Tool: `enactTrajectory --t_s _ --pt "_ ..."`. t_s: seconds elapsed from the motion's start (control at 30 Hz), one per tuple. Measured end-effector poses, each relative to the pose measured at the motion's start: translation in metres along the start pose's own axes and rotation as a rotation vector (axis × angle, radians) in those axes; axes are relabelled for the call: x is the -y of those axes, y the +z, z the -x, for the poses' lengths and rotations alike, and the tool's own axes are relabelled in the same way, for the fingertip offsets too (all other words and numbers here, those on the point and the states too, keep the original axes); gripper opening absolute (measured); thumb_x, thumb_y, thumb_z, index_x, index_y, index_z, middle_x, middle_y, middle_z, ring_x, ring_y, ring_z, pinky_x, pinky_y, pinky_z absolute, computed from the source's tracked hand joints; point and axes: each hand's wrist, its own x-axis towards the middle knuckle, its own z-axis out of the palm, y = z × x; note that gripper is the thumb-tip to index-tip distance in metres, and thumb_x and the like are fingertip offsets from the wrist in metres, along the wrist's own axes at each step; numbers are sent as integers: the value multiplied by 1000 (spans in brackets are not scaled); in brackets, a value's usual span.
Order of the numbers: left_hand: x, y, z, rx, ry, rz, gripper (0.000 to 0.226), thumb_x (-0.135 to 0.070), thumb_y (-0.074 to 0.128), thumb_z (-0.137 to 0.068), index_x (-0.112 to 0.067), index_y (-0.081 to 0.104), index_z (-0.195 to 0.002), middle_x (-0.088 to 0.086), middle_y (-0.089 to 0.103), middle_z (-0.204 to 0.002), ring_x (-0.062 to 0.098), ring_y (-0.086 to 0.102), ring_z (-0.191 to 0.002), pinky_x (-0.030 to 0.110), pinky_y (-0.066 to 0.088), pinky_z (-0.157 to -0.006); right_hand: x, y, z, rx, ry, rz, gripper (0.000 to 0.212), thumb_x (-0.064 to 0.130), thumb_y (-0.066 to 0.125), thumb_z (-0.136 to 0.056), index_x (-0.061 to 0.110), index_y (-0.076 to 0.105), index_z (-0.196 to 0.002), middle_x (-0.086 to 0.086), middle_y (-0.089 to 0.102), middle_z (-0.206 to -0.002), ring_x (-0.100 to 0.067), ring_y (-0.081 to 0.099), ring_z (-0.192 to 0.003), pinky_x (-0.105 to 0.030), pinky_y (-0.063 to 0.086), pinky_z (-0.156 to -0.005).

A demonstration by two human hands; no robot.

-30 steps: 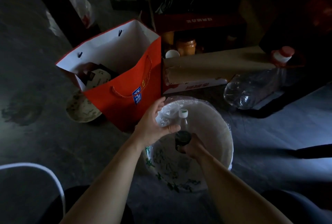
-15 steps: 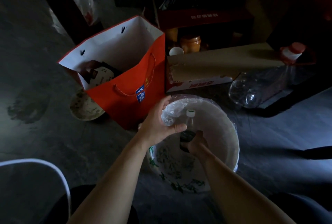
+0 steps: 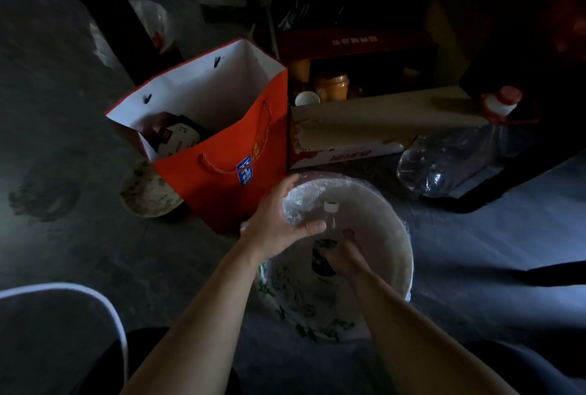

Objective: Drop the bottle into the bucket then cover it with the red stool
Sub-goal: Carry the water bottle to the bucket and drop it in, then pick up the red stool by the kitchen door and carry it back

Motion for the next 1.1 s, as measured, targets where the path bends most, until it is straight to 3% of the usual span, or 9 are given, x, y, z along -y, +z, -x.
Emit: enactTrajectory --t_s 0.17,0.3,0.37,0.5,0.6,0.7,0.83,0.9,1.1 --pt "-4 0 3 -10 9 -61 107 -79 71 -44 -51 25 -137 -9 33 -153 14 30 -140 53 31 -112 2 -1 2 19 -48 -1 30 19 55 -95 7 45 -120 -9 46 -106 -20 45 -94 -36 42 -82" --pt "-3 1 4 -17 2 -100 106 -80 70 -44 -54 24 -136 -10 32 -153 15 30 -140 54 31 -110 2 -1 3 -53 -26 -120 11 13 49 -97 12 38 -96 -18 54 -96 -18 48 -79 -44 47 -78" --pt "-7 1 5 -18 26 -74 103 -72 75 -50 -49 26 -138 -9 33 -152 14 31 -140 49 31 -112 2 -2 5 -48 -36 -136 12 13 51 -96 9 41 -101 -19 55 -100 -19 50 -81 -43 45 -79" --pt "-28 -6 8 -24 93 56 96 -48 82 -61 -35 33 -142 -4 35 -151 9 33 -135 27 30 -105 12 -24 30 -43 -69 -14 47 20 52 -95 4 36 -136 -16 56 -126 -30 57 -104 -33 41 -79" --pt "-62 -22 29 -18 73 62 90 -42 82 -66 -30 36 -142 -3 36 -150 8 34 -134 11 27 -96 31 -58 81 -67 -25 30 56 20 52 -94 7 30 -144 -18 56 -124 -32 59 -103 -35 43 -73" --pt "-129 -41 65 -9 42 70 87 -40 82 -66 -26 39 -140 -3 39 -147 6 36 -130 4 27 -89 55 -108 162 -6 20 89 55 22 52 -95 10 32 -144 -19 55 -129 -31 59 -105 -39 52 -83" --pt "-254 -68 109 15 67 107 88 -56 79 -59 -31 43 -136 -5 43 -143 7 38 -131 7 27 -93 76 -178 277 62 26 140 40 22 54 -92 9 51 -129 -13 62 -126 -20 61 -95 -19 47 -63" --pt "-322 -80 130 22 88 107 87 -60 75 -58 -32 45 -134 -6 45 -140 7 40 -130 10 27 -95 86 -208 328 50 7 166 38 32 54 -83 16 61 -116 -6 69 -118 -16 63 -93 -22 51 -70" --pt "-513 -109 191 88 219 84 69 -43 79 -69 -28 50 -130 -5 49 -136 9 42 -128 11 28 -95 151 -304 478 -82 -27 193 34 31 46 -79 9 66 -94 -5 65 -96 -26 64 -95 -22 31 -69"
